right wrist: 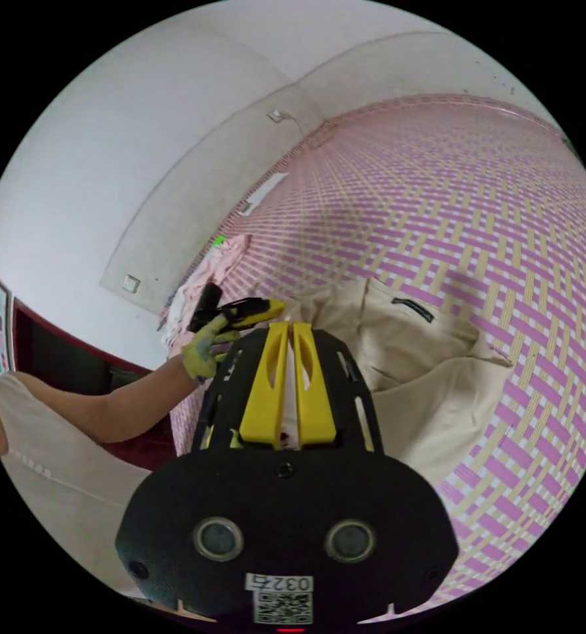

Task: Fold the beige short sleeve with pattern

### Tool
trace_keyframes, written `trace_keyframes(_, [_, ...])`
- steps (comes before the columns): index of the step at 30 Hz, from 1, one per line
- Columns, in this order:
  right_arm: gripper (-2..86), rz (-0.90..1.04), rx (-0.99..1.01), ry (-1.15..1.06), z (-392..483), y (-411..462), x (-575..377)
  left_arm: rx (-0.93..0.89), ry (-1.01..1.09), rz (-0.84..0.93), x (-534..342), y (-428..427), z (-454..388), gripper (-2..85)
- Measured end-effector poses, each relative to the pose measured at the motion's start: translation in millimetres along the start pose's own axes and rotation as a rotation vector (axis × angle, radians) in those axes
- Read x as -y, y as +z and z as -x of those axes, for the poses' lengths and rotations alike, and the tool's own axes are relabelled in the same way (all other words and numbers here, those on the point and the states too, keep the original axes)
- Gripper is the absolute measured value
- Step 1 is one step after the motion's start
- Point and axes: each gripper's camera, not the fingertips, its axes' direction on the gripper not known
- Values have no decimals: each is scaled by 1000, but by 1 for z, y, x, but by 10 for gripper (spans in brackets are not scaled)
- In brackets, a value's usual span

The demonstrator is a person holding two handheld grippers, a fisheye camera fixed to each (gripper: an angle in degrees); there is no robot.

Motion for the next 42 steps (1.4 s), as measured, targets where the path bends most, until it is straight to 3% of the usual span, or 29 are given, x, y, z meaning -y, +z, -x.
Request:
trace_keyframes(7, [-8,-102,128,-106,65,-55,-25,-168,118,17,31,27,-36,-8])
trace_keyframes(11, [2,-169,231,108,35,-75,-33,13,168,143,53,83,-64,-9])
trace_keyframes(14, [32,-161,74,332,-14,-69,-43,240,189,255,67,126,-60,-10])
trace_keyframes(15, [35,-155,63,376,-25,-67,-46,242,177,276,69,132,-56,-10])
trace_keyframes(17, [44,-156,67,463,-55,-64,-64,80,245,221,69,124,-58,-9])
trace_keyframes(21, [56,-136,25,469,-59,-66,-87,123,283,71,66,87,-57,-9])
trace_keyframes(26, [84,12,110,436,-37,-31,-105,238,161,166,82,97,-30,-2])
trace_keyframes(29, [79,77,31,356,-14,-14,-103,223,159,192,97,116,-31,1])
trace_keyframes(32, [4,75,-20,254,1,-3,-94,253,191,238,115,140,-43,-12])
trace_keyframes(39, [-9,23,46,182,25,-28,-83,439,306,365,137,193,-78,-14])
trace_keyframes(42, [-7,60,126,246,13,-25,-94,405,306,412,143,208,-72,-15])
